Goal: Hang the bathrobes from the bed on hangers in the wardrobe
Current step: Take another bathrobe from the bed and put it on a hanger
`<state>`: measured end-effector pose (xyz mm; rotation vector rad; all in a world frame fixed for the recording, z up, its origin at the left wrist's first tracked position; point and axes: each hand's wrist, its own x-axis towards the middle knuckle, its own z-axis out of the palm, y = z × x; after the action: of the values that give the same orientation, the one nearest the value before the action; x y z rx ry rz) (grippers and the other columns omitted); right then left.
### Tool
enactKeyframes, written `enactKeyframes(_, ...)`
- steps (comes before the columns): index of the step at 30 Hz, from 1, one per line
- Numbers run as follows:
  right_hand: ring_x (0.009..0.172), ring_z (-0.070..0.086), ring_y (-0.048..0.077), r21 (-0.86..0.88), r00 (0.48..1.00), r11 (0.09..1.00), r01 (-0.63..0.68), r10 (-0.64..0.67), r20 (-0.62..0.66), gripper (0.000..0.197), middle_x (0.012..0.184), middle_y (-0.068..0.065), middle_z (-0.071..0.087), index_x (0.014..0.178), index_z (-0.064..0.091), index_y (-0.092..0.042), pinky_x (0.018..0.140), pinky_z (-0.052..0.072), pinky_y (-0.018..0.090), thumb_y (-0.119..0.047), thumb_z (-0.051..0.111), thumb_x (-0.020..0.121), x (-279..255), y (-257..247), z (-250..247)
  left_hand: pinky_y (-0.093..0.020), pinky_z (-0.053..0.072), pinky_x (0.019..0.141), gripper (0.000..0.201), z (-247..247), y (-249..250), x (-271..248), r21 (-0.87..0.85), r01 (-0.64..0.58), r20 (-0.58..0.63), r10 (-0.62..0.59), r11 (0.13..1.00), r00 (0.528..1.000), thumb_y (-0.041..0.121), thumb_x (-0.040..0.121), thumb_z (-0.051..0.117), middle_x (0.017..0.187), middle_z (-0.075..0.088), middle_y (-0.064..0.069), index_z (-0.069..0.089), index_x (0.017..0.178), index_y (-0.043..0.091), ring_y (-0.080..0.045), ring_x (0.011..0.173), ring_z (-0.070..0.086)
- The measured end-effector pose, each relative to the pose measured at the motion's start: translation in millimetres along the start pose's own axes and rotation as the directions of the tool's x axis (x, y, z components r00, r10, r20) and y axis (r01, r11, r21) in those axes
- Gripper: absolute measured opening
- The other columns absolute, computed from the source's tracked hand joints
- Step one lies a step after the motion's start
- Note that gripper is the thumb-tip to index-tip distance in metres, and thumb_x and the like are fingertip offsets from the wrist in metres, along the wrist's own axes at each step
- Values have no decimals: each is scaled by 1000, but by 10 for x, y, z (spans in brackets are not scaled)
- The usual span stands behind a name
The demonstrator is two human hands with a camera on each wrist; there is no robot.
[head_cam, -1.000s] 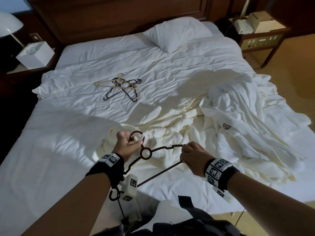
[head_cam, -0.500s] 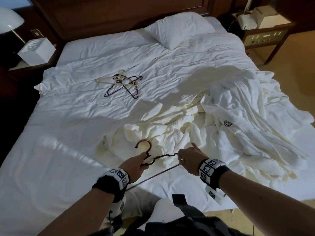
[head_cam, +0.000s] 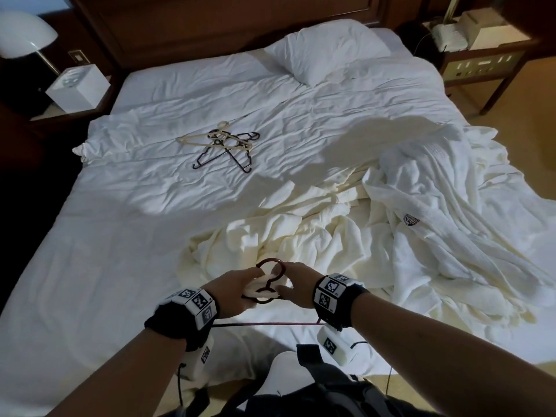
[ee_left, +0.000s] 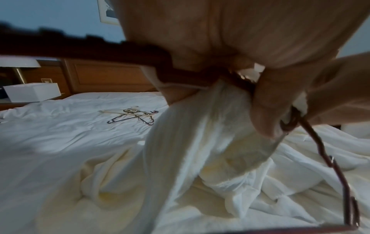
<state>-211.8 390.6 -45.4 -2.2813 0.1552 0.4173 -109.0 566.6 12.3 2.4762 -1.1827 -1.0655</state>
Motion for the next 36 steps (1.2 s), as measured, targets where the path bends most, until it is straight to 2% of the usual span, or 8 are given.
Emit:
enactKeyframes(4,93,59,29,-19,998,999,-40,40,37,24,98,6,60,118,47,-19,79,45,34,-23,42,94,1,-5,12,-22,40,69,51,-61,61,-10,33,40,87,-42,999,995,33,81,74,102,60,4,46,122,23,-16,86,57)
enactKeyframes(10,91,49,23,-216,999,976,-21,10,-50,28,77,-6,57,114,43,-25,80,35,32,-40,48,90,-61,89,-238,-30,46,68,18,1,-3,-1,-57,15,-62,-19,998,998,37,92,60,86,64,1,48,99,25,-19,76,60)
enactKeyframes(14,93,58,28,-316,998,947,-53,44,-36,28,99,2,61,112,44,-25,78,47,35,-29,52,85,-49,232,-368,-33,49,69,18,27,83,64,-8,3,-158,-4,1000,987,35,94,55,90,66,0,49,109,28,-20,76,61)
enactKeyframes(18,80,55,25,-305,976,947,-102,37,-212,28,106,-2,55,111,44,-27,70,47,33,-22,54,86,-85,390,-528,-36,51,79,29,-63,184,114,6,-13,-270,15,1000,963,35,94,55,102,68,-3,50,121,25,-27,91,64)
enactKeyframes(22,79,54,29,-298,935,930,-217,110,-338,47,115,1,48,120,44,-25,63,37,29,-7,56,79,-112,548,-668,-36,51,77,31,-152,295,87,-20,-100,-392,84,995,916,35,89,53,105,70,-1,38,116,40,-26,96,64)
enactKeyframes(27,81,56,31,-275,868,890,-365,218,-446,34,115,6,46,114,47,-21,62,34,32,-9,52,82,-143,663,-857,-32,52,84,54,-281,505,36,-11,-180,-436,158,984,886,35,91,48,117,68,13,29,120,75,-16,108,63)
enactKeyframes(31,90,61,35,-331,802,820,-468,236,-549,24,118,8,52,115,50,-28,74,44,36,-28,41,93,-240,911,-1170,-26,51,91,58,-427,516,8,-32,-219,-443,183,975,878,29,94,54,115,62,34,33,134,65,-2,115,59)
enactKeyframes(36,110,57,34,-282,814,827,-486,311,-491,56,139,5,43,136,39,-24,76,49,37,-8,52,83,-324,851,-1414,-29,49,76,34,-535,426,67,-13,-145,-641,103,989,760,32,90,56,108,71,2,50,124,36,-23,99,64)
